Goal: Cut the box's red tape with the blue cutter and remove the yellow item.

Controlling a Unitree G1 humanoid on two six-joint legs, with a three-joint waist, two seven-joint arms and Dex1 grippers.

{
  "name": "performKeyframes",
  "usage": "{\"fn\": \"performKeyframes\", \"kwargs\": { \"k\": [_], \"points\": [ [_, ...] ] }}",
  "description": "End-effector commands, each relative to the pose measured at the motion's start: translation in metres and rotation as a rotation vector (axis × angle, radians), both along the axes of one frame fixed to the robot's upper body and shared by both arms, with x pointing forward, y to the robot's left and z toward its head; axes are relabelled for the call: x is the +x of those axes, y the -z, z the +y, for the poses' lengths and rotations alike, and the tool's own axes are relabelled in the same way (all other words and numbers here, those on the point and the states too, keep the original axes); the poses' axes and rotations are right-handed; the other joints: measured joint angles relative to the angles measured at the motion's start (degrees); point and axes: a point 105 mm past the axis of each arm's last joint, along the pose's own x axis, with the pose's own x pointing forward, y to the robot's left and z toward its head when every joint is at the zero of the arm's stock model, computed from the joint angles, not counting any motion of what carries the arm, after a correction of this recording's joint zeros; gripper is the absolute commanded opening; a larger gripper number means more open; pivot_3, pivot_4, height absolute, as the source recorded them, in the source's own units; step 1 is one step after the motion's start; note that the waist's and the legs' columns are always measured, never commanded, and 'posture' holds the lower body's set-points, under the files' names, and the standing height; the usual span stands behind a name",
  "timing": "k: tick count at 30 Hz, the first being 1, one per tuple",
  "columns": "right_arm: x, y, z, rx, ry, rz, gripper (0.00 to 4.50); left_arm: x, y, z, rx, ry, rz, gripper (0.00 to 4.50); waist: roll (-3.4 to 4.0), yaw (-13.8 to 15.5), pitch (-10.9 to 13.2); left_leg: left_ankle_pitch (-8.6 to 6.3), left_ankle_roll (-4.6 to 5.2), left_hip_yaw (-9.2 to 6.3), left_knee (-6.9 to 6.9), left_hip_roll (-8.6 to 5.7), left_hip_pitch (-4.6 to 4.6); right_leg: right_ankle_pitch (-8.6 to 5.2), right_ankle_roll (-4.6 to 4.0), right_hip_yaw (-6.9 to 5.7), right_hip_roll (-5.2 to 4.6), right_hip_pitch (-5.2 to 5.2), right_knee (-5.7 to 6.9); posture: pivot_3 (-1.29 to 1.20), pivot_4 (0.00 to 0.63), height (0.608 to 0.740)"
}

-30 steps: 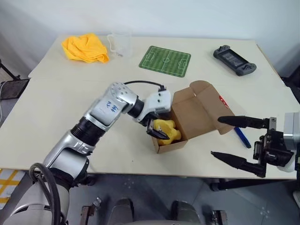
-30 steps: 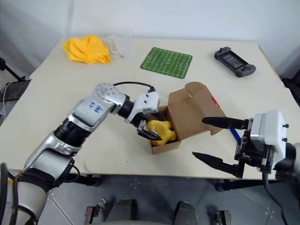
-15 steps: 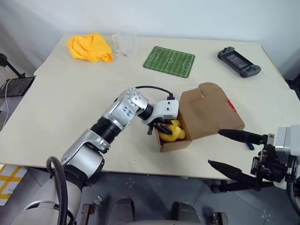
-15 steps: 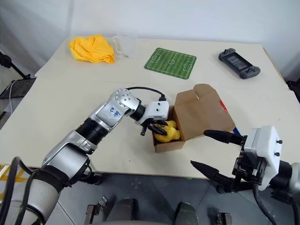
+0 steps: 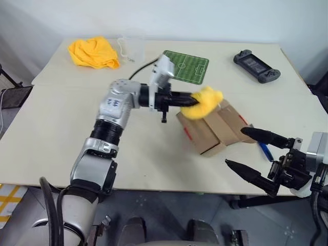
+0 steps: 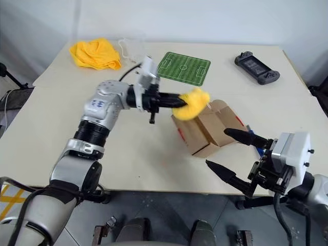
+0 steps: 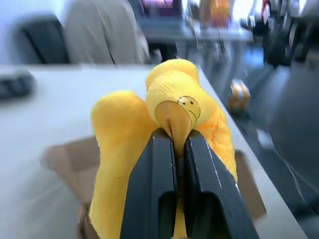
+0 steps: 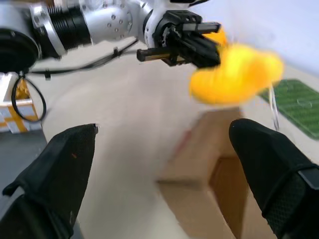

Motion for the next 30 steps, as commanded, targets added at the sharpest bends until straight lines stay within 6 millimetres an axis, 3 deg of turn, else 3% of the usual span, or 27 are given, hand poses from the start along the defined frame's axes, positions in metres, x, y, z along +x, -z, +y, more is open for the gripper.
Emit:
{"fn": "performKeyframes", "kwargs": {
  "k": [1, 5, 8, 10, 11, 16, 19, 22, 26, 28, 30],
  "points": [
    [0.004, -0.002, 0.015, 0.033, -0.063, -0.051, 4.50, 0.009, 0.007, 0.067, -0.071, -0.220, -0.029, 0.03, 0.01, -0.81, 0.00, 0.00, 0.00, 0.00, -0.05, 0.00, 0.03, 0.00, 0.00, 0.01, 0.00, 0.00, 0.02, 0.00, 0.150, 0.740],
    [0.011, 0.006, 0.040, 0.018, -0.191, -0.088, 4.50, -0.002, 0.054, 0.150, 0.056, -0.497, -0.019, 0.03, 0.01, -1.67, 0.01, 0.00, 0.00, -0.01, -0.15, 0.01, 0.12, 0.00, 0.01, 0.01, 0.00, -0.02, 0.09, 0.00, 0.150, 0.740],
    [0.019, 0.012, 0.050, 0.027, -0.235, -0.086, 4.50, -0.021, 0.080, 0.192, 0.139, -0.635, 0.007, 0.03, -0.08, -1.54, 0.06, 0.00, -0.01, -0.02, -0.16, 0.01, 0.06, 0.00, 0.02, -0.01, 0.00, -0.04, 0.10, 0.00, 0.150, 0.740],
    [0.023, 0.017, 0.053, 0.033, -0.265, -0.072, 4.50, -0.031, 0.093, 0.210, 0.158, -0.711, 0.037, 0.03, -0.13, -0.91, 0.06, -0.01, -0.01, -0.04, -0.12, 0.01, 0.02, 0.01, 0.04, -0.01, 0.00, -0.04, 0.10, 0.00, 0.150, 0.740],
    [0.025, 0.020, 0.055, 0.028, -0.275, -0.075, 4.50, -0.034, 0.097, 0.214, 0.136, -0.731, 0.066, 0.03, -0.13, -0.30, 0.06, -0.01, -0.01, -0.04, -0.06, 0.00, 0.00, 0.01, 0.04, 0.01, -0.02, -0.01, 0.10, 0.00, 0.150, 0.740],
    [0.030, 0.027, 0.058, 0.010, -0.300, -0.085, 4.50, -0.041, 0.117, 0.213, 0.126, -0.758, 0.163, 1.39, -0.14, 0.34, 0.05, -0.01, 0.00, -0.04, 0.08, 0.01, 0.00, 0.01, 0.04, 0.03, -0.01, 0.05, 0.12, 0.00, 0.150, 0.740],
    [0.032, 0.028, 0.056, 0.003, -0.294, -0.094, 4.50, -0.045, 0.113, 0.209, 0.138, -0.732, 0.175, 2.31, -0.14, -0.10, 0.05, -0.01, -0.01, -0.04, 0.02, 0.01, 0.02, 0.01, 0.04, 0.02, -0.01, 0.02, 0.15, 0.00, 0.150, 0.740],
    [0.034, 0.029, 0.049, -0.017, -0.265, -0.097, 4.50, -0.051, 0.097, 0.221, 0.164, -0.733, 0.144, 3.21, -0.14, -0.32, 0.05, -0.01, -0.01, -0.04, -0.04, 0.01, 0.04, 0.01, 0.04, 0.01, 0.00, 0.00, 0.16, 0.00, 0.150, 0.740],
    [0.033, 0.031, 0.027, -0.052, -0.204, -0.079, 4.50, -0.074, 0.072, 0.253, 0.222, -0.751, 0.089, 3.21, -0.14, -0.92, 0.05, -0.02, -0.04, -0.03, -0.15, 0.03, 0.05, 0.01, 0.04, 0.02, 0.01, -0.10, 0.17, 0.00, 0.150, 0.740],
    [0.031, 0.032, 0.019, -0.066, -0.191, -0.067, 4.50, -0.083, 0.076, 0.262, 0.307, -0.776, 0.048, 3.21, -0.11, -1.02, 0.06, -0.05, -0.09, -0.02, -0.18, 0.03, 0.06, 0.01, 0.04, 0.02, 0.01, -0.11, 0.15, 0.00, 0.150, 0.740],
    [0.028, 0.038, 0.007, -0.123, -0.180, -0.048, 4.50, -0.105, 0.093, 0.264, 0.392, -0.754, 0.055, 3.21, -0.05, -1.03, 0.08, -0.07, -0.10, 0.00, -0.17, 0.03, 0.08, 0.01, 0.04, 0.03, 0.01, -0.10, 0.14, 0.00, 0.150, 0.740]
  ]
}}
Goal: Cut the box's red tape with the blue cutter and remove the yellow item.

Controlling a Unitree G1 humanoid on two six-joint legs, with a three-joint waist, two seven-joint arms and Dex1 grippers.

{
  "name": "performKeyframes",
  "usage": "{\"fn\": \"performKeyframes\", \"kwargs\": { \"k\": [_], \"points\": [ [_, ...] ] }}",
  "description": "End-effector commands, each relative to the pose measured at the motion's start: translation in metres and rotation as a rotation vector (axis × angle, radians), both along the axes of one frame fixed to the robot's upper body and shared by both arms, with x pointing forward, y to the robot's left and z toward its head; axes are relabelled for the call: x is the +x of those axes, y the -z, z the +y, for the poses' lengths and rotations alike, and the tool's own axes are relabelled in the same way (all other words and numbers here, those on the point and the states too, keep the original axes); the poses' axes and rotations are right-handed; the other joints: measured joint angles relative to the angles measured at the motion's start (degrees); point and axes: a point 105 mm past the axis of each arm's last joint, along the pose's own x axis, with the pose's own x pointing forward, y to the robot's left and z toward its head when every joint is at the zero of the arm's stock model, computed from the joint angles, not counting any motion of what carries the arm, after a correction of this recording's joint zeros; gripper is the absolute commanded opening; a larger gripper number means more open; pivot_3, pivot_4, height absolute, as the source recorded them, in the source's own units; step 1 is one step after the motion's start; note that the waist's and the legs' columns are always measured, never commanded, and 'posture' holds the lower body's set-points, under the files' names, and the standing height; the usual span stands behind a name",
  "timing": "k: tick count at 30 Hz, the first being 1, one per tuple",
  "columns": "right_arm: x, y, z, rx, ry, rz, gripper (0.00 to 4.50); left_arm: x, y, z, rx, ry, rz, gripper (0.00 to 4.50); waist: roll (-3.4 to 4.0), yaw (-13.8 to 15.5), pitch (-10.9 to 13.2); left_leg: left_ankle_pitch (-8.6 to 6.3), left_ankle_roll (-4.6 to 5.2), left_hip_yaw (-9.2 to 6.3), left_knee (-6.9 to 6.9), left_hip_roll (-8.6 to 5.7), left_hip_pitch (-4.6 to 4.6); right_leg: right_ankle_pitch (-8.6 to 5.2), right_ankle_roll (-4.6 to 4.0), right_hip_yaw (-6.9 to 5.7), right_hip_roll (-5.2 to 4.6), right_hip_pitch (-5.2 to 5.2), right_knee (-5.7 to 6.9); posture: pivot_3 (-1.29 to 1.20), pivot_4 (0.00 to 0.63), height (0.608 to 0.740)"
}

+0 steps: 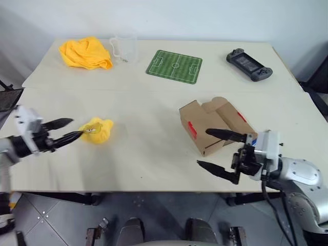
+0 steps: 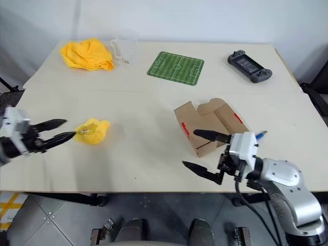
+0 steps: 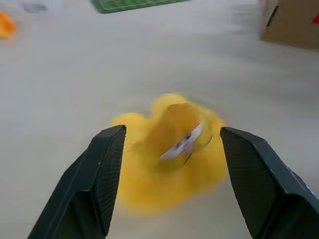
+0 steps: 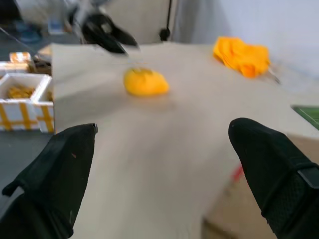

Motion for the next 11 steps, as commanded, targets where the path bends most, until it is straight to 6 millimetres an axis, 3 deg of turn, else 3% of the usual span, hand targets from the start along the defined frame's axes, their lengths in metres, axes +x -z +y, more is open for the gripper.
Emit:
{"fn": "performKeyframes", "kwargs": {
  "k": [1, 4, 11],
  "points": [
    [-0.007, -0.002, -0.016, -0.064, -0.001, -0.031, 4.50, -0.029, 0.015, -0.003, 0.110, 0.053, 0.012, 3.21, 0.05, -0.09, 0.01, -0.01, 0.01, 0.02, 0.00, 0.00, -0.01, 0.00, 0.00, 0.01, 0.00, 0.00, -0.04, 0.00, 0.150, 0.740],
    [-0.009, 0.000, -0.024, -0.069, 0.019, -0.024, 4.50, -0.047, 0.025, -0.008, 0.095, 0.036, 0.001, 3.21, 0.02, -0.26, 0.02, -0.05, 0.02, 0.07, 0.03, 0.04, 0.02, -0.01, -0.01, 0.02, 0.02, 0.01, -0.03, 0.00, 0.150, 0.740],
    [-0.015, 0.013, -0.017, -0.064, 0.017, -0.028, 4.50, -0.056, 0.040, -0.022, 0.058, -0.046, -0.017, 3.21, 0.00, 0.74, 0.00, -0.07, 0.05, 0.08, 0.16, 0.06, 0.02, -0.01, -0.02, 0.05, 0.02, 0.10, -0.10, 0.00, 0.150, 0.740]
  ]
}}
